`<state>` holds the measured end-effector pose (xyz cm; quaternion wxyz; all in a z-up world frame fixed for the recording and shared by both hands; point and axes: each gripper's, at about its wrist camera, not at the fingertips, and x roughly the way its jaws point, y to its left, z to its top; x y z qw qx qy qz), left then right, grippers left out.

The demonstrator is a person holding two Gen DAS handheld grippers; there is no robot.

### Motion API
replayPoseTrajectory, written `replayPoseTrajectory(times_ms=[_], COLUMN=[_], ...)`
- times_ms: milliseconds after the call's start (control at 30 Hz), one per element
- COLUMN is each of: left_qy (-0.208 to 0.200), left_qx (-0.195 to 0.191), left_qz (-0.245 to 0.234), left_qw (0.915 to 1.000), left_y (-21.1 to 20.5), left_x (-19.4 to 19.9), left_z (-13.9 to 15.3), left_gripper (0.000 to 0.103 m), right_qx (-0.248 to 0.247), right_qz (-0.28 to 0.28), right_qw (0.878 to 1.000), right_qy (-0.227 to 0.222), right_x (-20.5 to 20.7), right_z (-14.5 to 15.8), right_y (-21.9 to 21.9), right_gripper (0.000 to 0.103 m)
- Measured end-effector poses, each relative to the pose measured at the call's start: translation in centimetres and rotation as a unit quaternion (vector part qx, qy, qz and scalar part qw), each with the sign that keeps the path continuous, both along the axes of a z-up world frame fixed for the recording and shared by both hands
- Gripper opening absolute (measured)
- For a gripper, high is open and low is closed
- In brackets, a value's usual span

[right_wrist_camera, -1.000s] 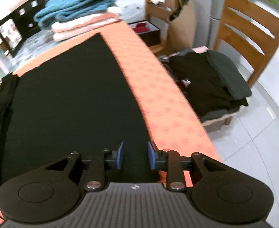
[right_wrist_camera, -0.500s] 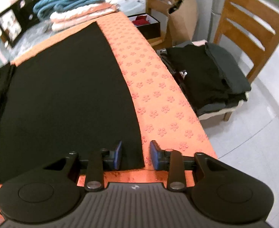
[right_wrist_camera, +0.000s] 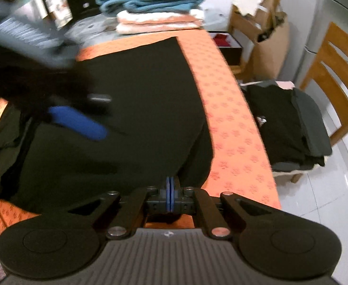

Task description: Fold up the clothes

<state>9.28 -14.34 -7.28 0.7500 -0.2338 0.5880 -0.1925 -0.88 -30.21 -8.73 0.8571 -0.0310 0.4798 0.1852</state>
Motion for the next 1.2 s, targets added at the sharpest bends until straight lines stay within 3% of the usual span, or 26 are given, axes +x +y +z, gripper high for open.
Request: replayPoseTrajectory(times_ms=[233, 433, 467, 500, 600, 767, 933, 1200], left_qy=[0.026, 0.026, 0.021, 0.015, -0.002, -0.01, -0.022, -0.046], left_qx=[0.034, 0.088, 0.098, 0.107, 0.12, 0.113, 0.109, 0.106], left_qz=[-0.056, -0.091, -0.094, -0.096, -0.095, -0.073, -0.062, -0.048], left_qw=[0.9975, 0.9916, 0.9906, 0.9895, 0.9882, 0.9908, 0.9919, 0.9922], left_y=[-3.5, -6.0, -6.3, -6.5, -6.2, -4.1, -2.4, -0.8], left_x=[2.1, 3.3, 3.4, 3.5, 3.3, 2.7, 1.2, -1.2], left_z=[-2.1, -3.3, -3.3, -3.3, -3.1, -2.7, -2.3, -1.0], left_gripper=[0.066, 0.063, 0.052, 0.035, 0.008, 0.006, 0.006, 0.005], right_qx=[0.002, -0.002, -0.003, -0.005, -0.006, 0.028, 0.072, 0.112], right_qz=[0.024, 0.055, 0.06, 0.063, 0.077, 0.1, 0.06, -0.011], right_qw=[1.0, 0.998, 0.998, 0.998, 0.997, 0.995, 0.996, 0.994], right_qy=[-0.01, -0.02, -0.022, -0.024, -0.025, -0.001, 0.0, 0.002], right_x=[-1.2, -1.9, -2.0, -2.1, -2.3, -1.7, 0.6, 8.6], right_z=[0.5, 1.1, 1.2, 1.3, 1.8, 3.7, 6.2, 6.0], right_y=[1.2, 2.5, 2.7, 2.7, 2.3, -1.1, -5.7, -8.8], right_gripper=[0.002, 0.002, 0.002, 0.002, 0.002, 0.003, 0.004, 0.013])
